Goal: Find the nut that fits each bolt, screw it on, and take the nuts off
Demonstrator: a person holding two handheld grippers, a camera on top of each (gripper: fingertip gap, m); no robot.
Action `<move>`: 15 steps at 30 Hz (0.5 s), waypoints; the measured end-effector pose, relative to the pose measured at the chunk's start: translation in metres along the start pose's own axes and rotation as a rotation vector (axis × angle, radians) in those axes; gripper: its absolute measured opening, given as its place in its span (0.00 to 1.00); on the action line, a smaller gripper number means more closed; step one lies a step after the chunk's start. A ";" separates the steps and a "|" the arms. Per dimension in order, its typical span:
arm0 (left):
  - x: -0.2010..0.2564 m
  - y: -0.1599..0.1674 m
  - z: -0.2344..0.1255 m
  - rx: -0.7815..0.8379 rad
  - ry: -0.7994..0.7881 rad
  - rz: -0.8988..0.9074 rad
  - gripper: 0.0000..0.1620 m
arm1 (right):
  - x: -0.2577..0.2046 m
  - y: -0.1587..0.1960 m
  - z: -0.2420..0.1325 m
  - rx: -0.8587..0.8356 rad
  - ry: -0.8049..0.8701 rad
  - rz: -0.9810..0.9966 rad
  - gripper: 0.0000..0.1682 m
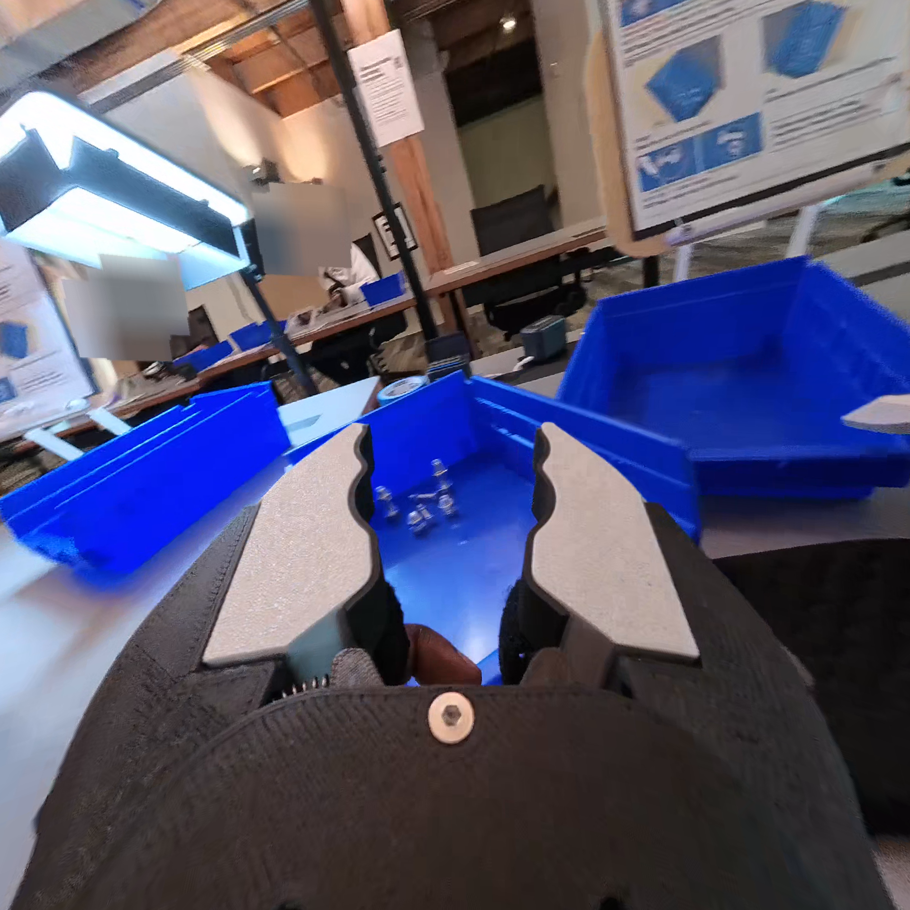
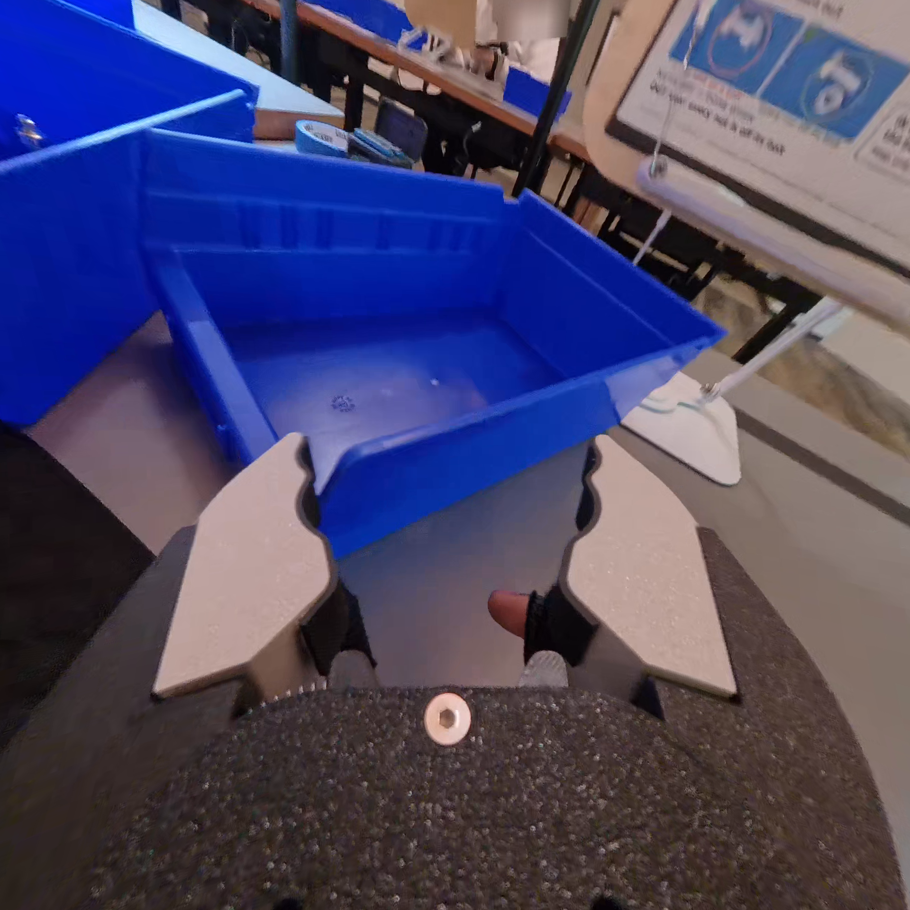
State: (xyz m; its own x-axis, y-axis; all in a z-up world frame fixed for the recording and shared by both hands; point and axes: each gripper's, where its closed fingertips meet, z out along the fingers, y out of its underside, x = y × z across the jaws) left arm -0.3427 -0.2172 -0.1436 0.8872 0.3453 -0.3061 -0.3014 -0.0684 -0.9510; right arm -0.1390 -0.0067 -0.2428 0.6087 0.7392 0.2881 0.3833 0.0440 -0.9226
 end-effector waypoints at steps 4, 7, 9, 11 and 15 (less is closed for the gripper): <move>0.059 -0.005 0.007 0.004 0.181 -0.060 0.38 | 0.050 0.028 -0.022 -0.076 0.086 0.044 0.53; 0.107 -0.007 0.011 -0.014 0.316 -0.171 0.37 | 0.087 0.053 -0.047 -0.127 0.148 0.079 0.43; 0.149 -0.003 0.017 -0.071 0.436 -0.239 0.37 | 0.099 0.060 -0.056 -0.136 0.138 0.127 0.38; 0.171 0.012 0.037 -0.154 0.416 -0.198 0.37 | 0.103 0.063 -0.055 -0.157 0.102 0.150 0.40; 0.197 0.018 0.077 -0.247 0.406 -0.205 0.36 | 0.113 0.054 -0.040 -0.146 0.070 0.151 0.37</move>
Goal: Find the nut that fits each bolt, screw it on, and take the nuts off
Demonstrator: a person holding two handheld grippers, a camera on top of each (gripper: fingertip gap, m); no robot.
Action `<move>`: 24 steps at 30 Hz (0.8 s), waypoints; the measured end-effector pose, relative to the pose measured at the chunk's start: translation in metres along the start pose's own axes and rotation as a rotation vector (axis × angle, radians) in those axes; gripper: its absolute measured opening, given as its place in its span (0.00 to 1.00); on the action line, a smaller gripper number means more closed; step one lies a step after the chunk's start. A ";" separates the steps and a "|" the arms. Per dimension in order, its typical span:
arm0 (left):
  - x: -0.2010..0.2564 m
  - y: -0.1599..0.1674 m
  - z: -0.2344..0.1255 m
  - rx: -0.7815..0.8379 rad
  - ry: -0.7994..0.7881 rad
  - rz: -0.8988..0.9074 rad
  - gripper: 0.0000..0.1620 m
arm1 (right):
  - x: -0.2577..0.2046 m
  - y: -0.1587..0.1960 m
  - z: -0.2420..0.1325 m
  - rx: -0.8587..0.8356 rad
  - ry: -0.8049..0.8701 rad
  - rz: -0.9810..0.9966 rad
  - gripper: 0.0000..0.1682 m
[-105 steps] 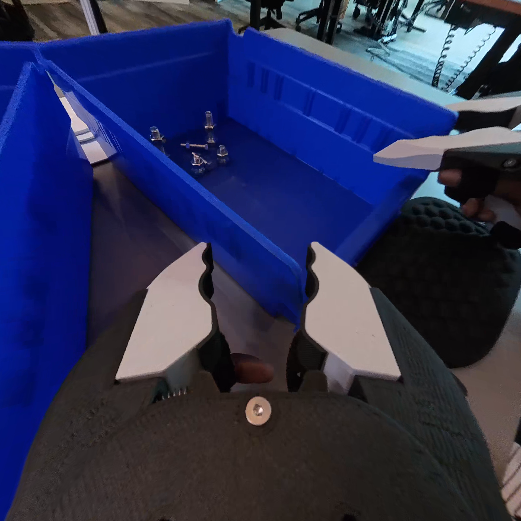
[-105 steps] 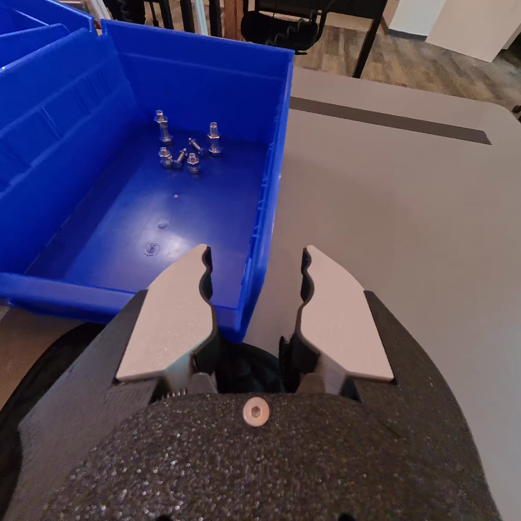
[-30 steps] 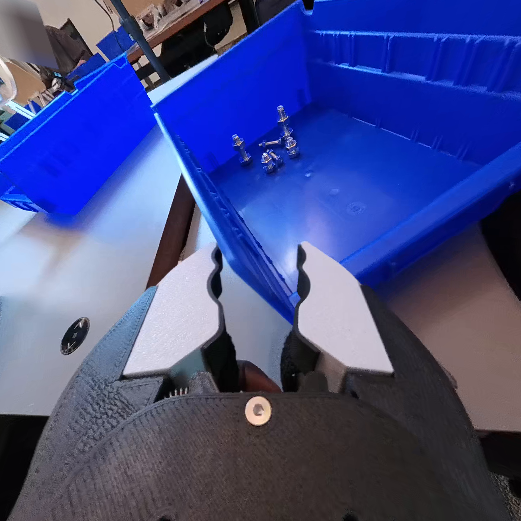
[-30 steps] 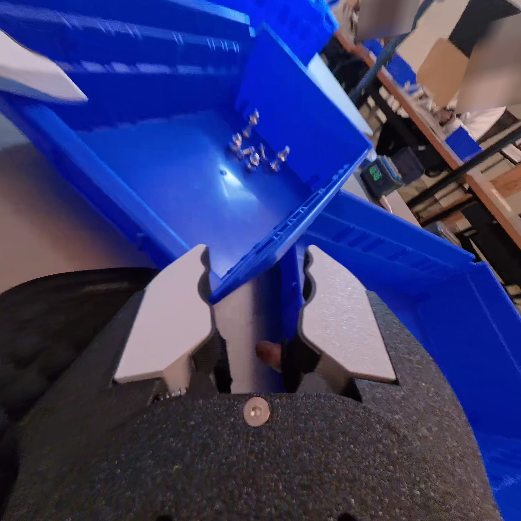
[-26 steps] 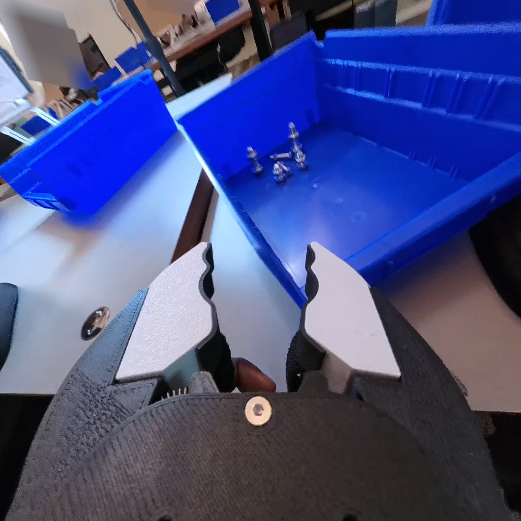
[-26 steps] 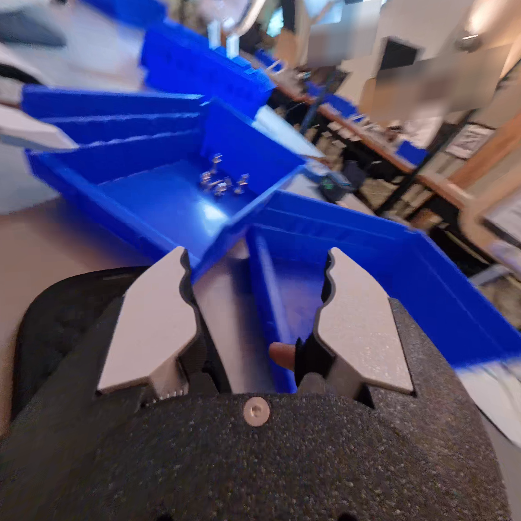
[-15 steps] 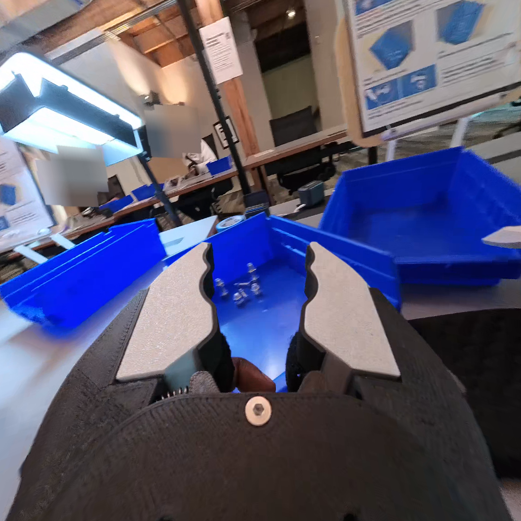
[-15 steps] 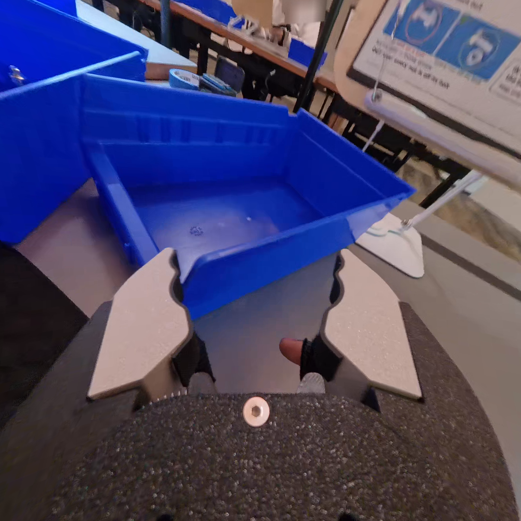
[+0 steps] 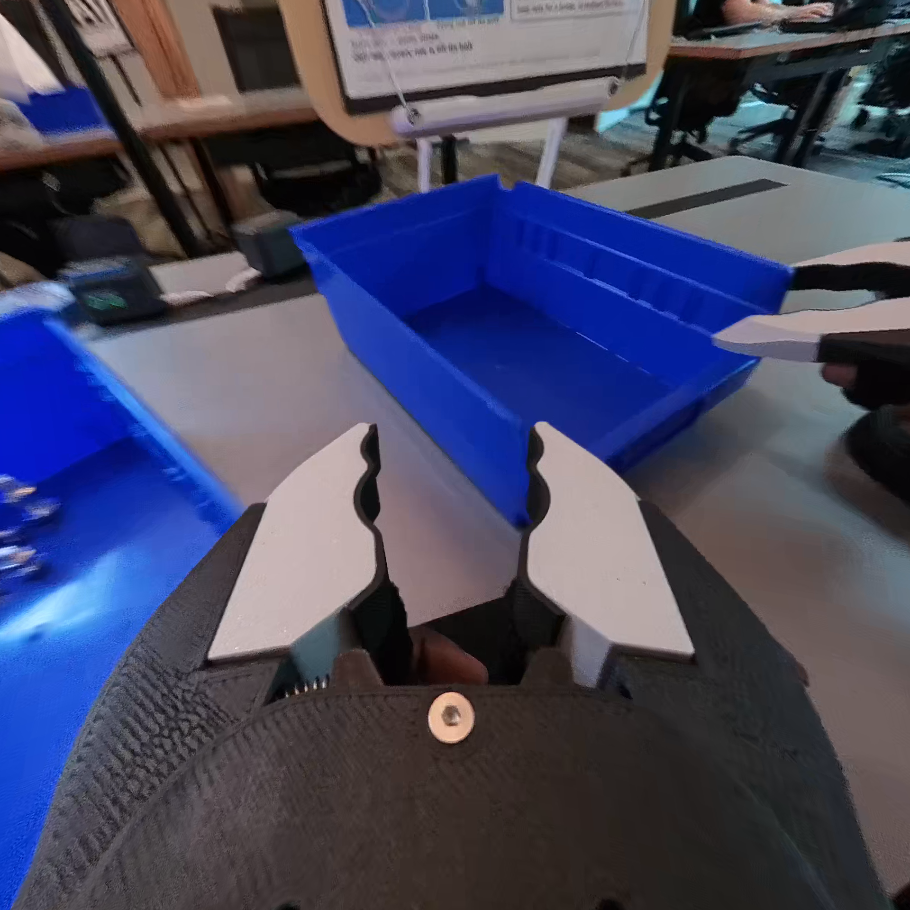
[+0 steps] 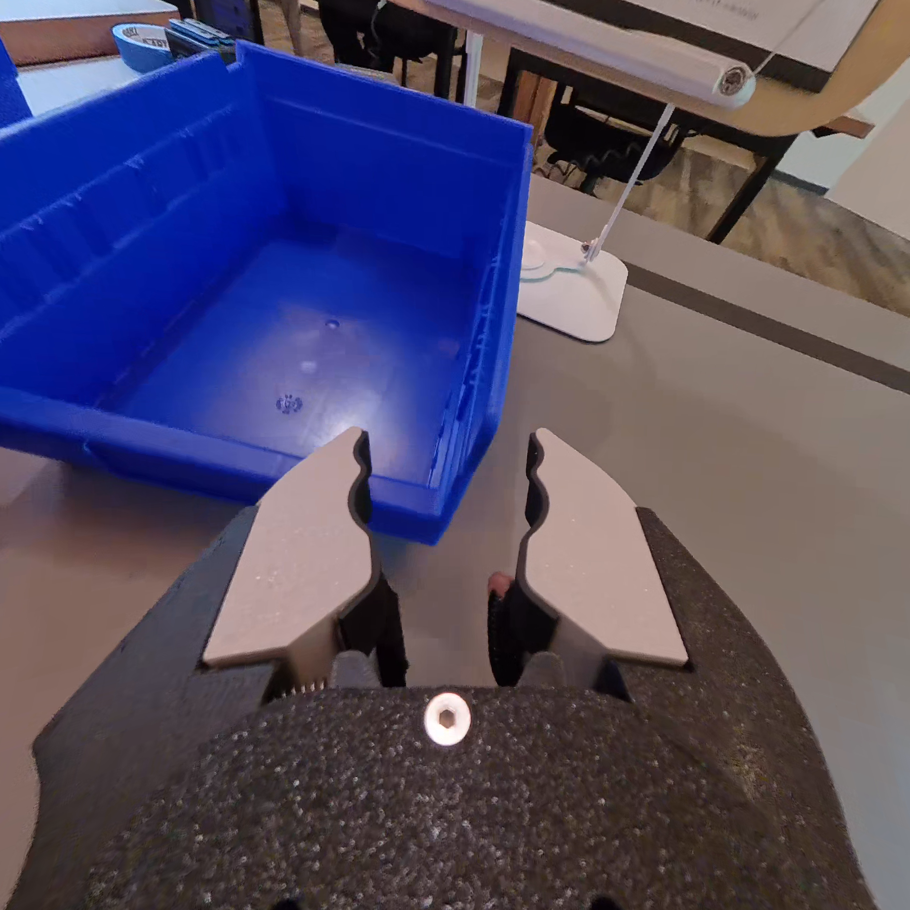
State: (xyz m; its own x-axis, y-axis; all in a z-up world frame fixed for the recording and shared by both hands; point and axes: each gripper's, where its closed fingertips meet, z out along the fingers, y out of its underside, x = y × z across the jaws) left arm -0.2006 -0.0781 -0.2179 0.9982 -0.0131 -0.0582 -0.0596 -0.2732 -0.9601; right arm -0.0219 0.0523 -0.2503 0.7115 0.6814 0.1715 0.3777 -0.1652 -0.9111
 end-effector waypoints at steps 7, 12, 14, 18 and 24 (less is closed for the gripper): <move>0.033 0.029 0.047 -0.162 0.057 -0.002 0.37 | 0.007 0.008 0.030 -0.125 -0.122 0.046 0.24; 0.019 0.026 0.054 -0.153 -0.070 0.109 0.13 | 0.005 0.012 0.027 -0.162 -0.078 -0.134 0.06; 0.023 0.015 0.050 -0.125 -0.088 0.146 0.12 | 0.011 0.009 0.015 -0.160 -0.010 -0.229 0.06; 0.047 -0.017 0.045 -0.039 -0.042 0.174 0.10 | 0.031 0.008 -0.022 -0.147 0.056 -0.220 0.06; 0.122 -0.039 0.076 0.008 0.140 0.231 0.11 | 0.104 0.022 -0.081 -0.196 0.253 -0.170 0.06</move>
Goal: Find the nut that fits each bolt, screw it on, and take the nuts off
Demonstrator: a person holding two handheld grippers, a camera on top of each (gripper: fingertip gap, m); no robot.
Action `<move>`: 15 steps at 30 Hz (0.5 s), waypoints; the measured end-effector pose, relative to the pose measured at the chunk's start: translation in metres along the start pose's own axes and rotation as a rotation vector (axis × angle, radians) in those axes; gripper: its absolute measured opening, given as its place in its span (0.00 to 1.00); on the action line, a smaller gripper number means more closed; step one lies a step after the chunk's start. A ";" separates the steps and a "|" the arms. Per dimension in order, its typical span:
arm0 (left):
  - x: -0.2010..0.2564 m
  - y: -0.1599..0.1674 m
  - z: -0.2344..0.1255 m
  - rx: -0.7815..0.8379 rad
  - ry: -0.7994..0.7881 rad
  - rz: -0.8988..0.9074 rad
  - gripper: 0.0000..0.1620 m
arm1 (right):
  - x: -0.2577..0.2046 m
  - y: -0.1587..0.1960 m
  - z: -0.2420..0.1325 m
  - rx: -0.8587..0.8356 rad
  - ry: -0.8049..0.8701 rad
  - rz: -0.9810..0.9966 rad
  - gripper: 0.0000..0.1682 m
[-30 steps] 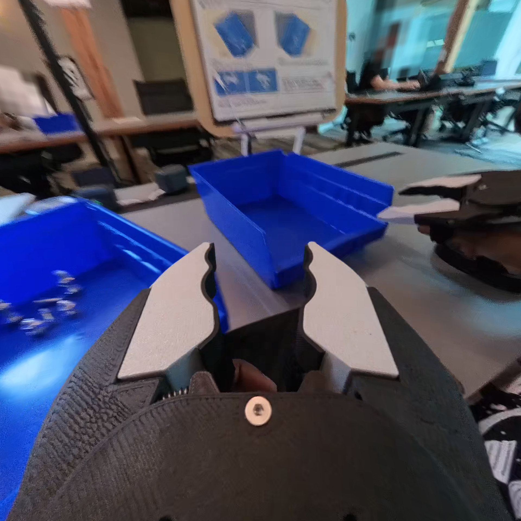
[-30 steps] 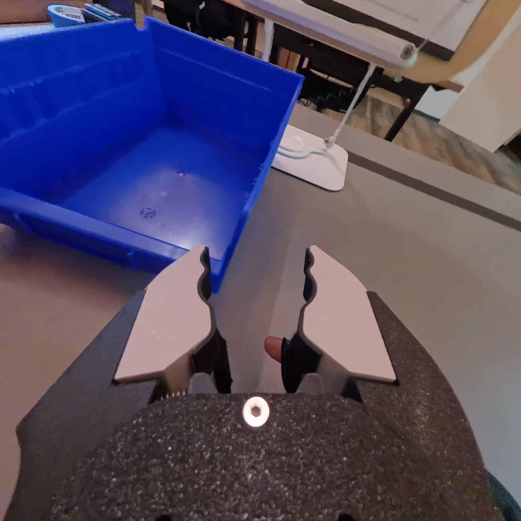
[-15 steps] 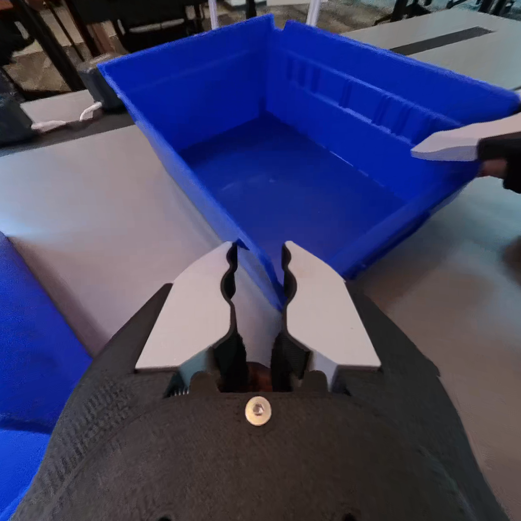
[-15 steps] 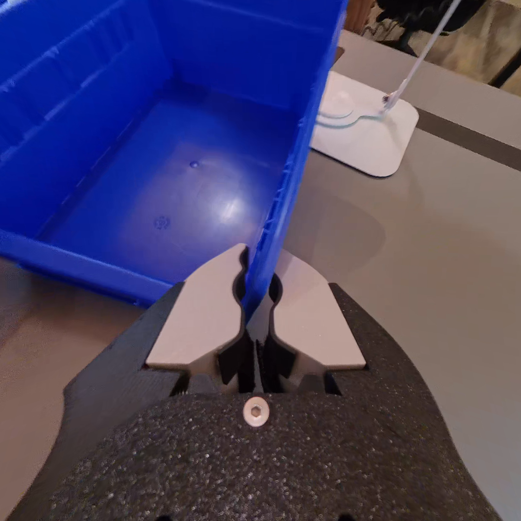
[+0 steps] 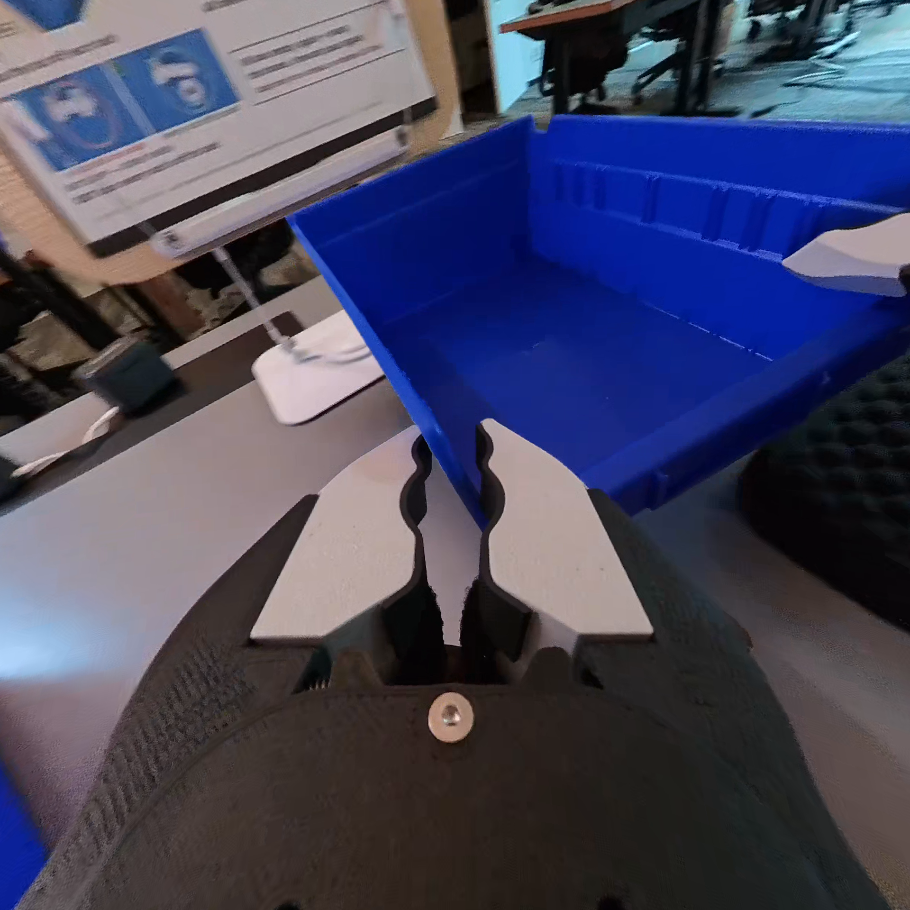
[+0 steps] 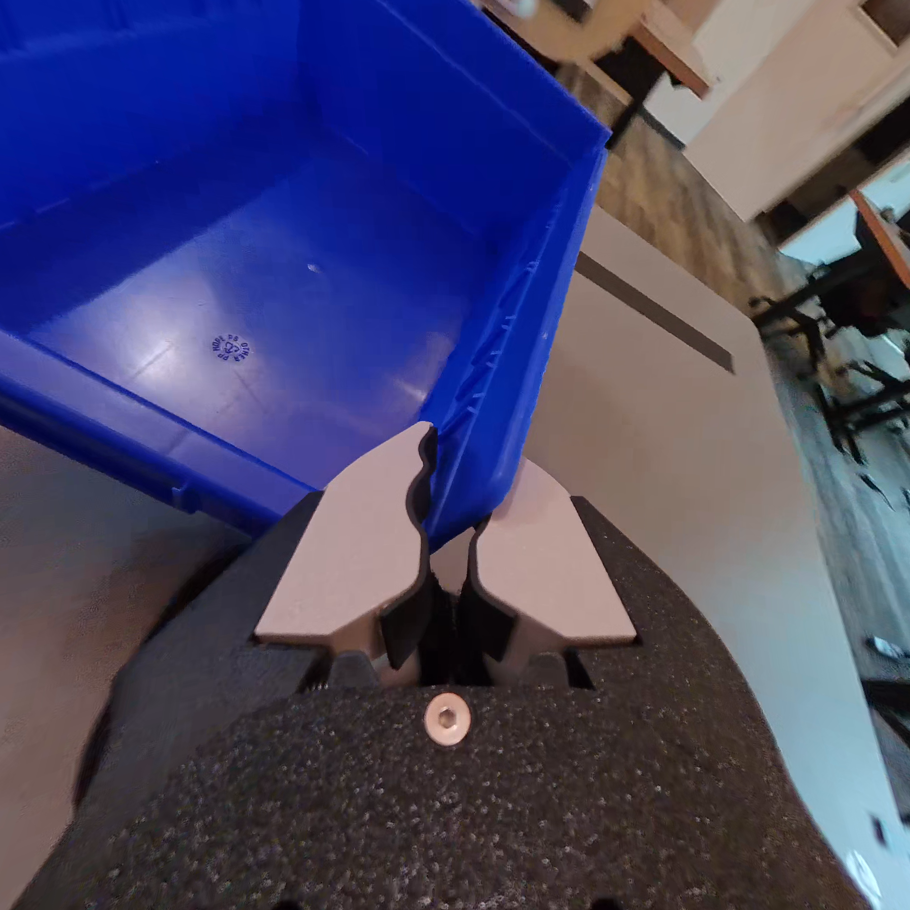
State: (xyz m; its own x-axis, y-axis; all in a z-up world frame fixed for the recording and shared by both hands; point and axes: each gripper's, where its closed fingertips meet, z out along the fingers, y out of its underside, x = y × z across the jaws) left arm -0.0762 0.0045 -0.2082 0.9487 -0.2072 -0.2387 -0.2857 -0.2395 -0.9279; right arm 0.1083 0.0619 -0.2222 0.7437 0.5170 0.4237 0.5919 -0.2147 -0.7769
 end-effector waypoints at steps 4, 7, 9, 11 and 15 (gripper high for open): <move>0.051 -0.021 0.040 0.022 0.124 0.000 0.11 | 0.052 0.040 -0.008 -0.059 0.082 0.069 0.06; 0.087 -0.040 0.070 0.050 0.171 0.055 0.11 | 0.091 0.067 -0.009 -0.069 0.140 0.128 0.06; 0.109 -0.050 0.089 0.068 0.209 0.067 0.11 | 0.115 0.082 -0.010 -0.064 0.181 0.144 0.06; 0.131 -0.056 0.106 0.080 0.239 0.079 0.11 | 0.137 0.096 -0.011 -0.073 0.222 0.156 0.06; 0.166 -0.061 0.134 0.095 0.277 0.099 0.11 | 0.168 0.124 -0.007 -0.076 0.263 0.161 0.06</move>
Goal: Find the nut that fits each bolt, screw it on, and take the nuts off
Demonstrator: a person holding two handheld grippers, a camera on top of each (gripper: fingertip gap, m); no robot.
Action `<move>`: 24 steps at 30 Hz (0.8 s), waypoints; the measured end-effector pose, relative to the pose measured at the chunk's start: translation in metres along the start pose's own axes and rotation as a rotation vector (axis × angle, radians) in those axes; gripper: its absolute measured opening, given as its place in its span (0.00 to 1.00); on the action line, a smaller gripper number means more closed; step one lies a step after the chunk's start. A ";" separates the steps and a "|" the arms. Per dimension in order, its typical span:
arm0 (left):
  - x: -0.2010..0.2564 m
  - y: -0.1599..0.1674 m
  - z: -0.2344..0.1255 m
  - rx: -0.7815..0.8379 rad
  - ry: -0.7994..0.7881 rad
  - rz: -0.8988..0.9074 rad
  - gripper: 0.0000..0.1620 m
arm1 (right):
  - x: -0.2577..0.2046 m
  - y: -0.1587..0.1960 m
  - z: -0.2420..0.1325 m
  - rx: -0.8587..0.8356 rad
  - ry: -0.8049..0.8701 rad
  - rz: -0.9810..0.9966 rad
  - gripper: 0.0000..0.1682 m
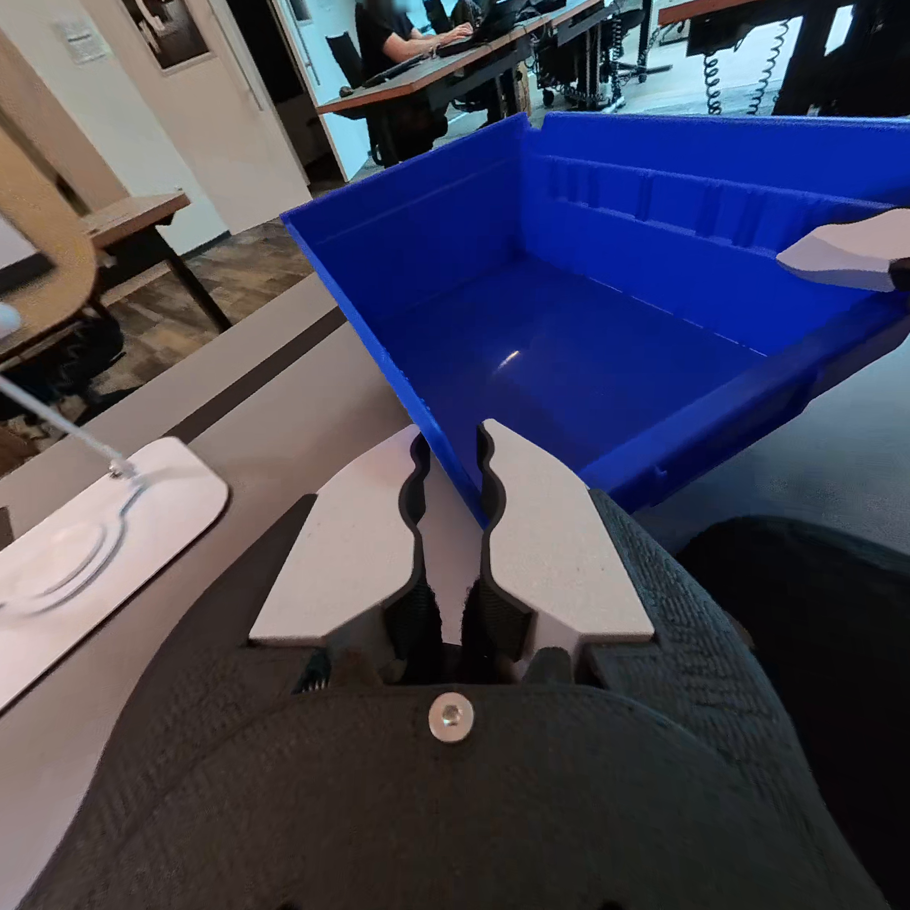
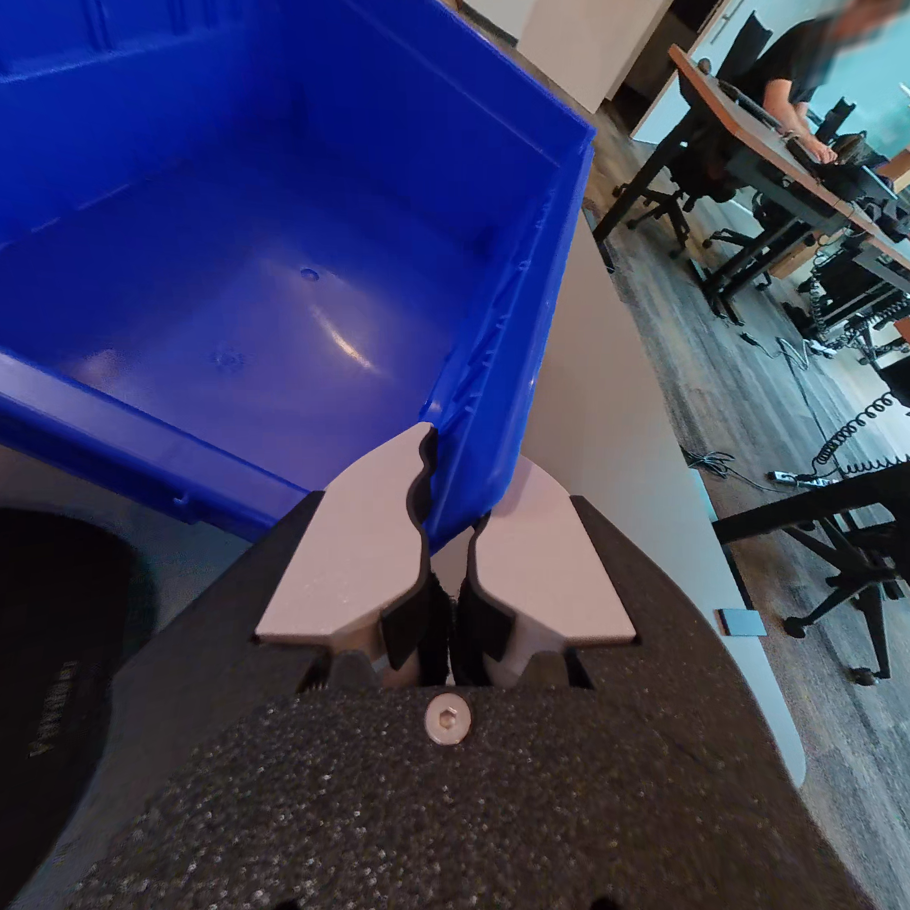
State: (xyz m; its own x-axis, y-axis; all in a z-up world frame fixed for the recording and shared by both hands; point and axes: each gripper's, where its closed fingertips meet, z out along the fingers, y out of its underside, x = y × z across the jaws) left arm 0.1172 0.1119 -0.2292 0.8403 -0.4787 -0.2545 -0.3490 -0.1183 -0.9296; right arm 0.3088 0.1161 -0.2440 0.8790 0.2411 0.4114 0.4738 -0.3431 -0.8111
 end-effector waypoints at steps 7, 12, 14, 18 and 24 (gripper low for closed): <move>0.024 0.005 0.023 -0.039 -0.001 0.049 0.14 | 0.016 0.024 0.033 0.049 -0.078 -0.006 0.06; 0.049 0.015 0.027 -0.084 0.059 0.083 0.18 | 0.033 0.028 0.047 0.091 -0.113 0.021 0.05; 0.057 0.013 0.032 -0.085 0.071 0.098 0.18 | 0.042 0.032 0.049 0.095 -0.120 0.029 0.05; 0.077 0.006 0.042 -0.098 0.130 0.117 0.20 | 0.062 0.042 0.051 0.104 -0.150 0.051 0.05; 0.089 0.000 0.038 -0.087 0.200 0.083 0.32 | 0.075 0.047 0.054 0.093 -0.163 0.031 0.09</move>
State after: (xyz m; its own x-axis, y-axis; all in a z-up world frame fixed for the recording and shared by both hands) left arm 0.2077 0.1028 -0.2624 0.7114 -0.6519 -0.2627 -0.4548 -0.1419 -0.8792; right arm 0.3941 0.1669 -0.2730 0.8689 0.3785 0.3190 0.4330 -0.2689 -0.8604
